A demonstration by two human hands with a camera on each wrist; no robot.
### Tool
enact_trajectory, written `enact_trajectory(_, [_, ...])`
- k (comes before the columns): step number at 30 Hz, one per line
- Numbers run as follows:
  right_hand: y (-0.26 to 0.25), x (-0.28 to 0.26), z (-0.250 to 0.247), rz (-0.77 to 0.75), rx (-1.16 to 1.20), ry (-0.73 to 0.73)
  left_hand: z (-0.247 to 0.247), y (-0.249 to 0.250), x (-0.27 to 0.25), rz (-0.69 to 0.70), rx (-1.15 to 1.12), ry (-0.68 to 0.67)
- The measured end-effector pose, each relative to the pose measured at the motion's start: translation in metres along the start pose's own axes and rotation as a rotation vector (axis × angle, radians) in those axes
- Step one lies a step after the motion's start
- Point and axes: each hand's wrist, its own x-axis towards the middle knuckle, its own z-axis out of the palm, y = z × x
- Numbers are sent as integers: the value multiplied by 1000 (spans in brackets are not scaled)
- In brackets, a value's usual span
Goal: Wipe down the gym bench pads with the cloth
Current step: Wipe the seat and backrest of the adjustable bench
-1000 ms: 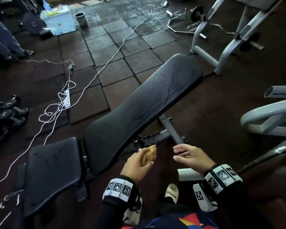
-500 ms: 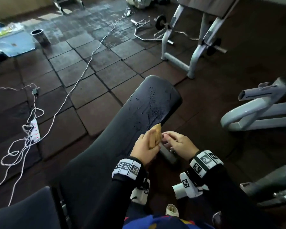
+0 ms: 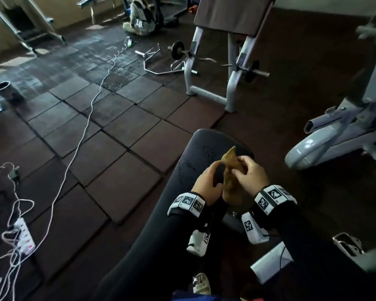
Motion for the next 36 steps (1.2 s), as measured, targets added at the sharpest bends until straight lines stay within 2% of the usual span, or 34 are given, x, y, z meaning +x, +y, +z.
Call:
enact_trajectory(2, [-1, 11, -1, -57, -79, 113, -8, -13, 10, -32, 215, -49])
enact_trajectory(5, [5, 25, -4, -94, -216, 195, -11, -33, 17, -158, 360, -124])
enact_trajectory(8, [16, 29, -1, -102, -275, 214, -9, -49, 20, -219, 376, -166])
enact_trajectory(12, [21, 28, 6, -202, -332, 293, 1, -62, 18, -213, 362, -150])
enact_trajectory(15, [19, 27, 17, -264, -279, 193, 8, -71, 18, -193, 334, -117])
enact_trajectory(18, [29, 26, 29, -303, -700, -6, 9, -79, 16, -160, 305, -77])
enact_trajectory(20, [35, 30, 31, -285, -806, -13, 10, -85, 12, -136, 290, -41])
enact_trajectory(25, [25, 38, 42, -323, -850, 47, 8, -106, -4, -149, 227, 11])
enact_trajectory(29, [18, 26, 72, -525, -942, -148, 5, -120, -18, -216, 200, 33])
enact_trajectory(33, [37, -17, 91, -703, -949, -181, 6, -126, -22, -218, 154, 37])
enact_trajectory(36, [57, -34, 83, -761, -909, -199, 8, -127, -22, -222, 120, 40])
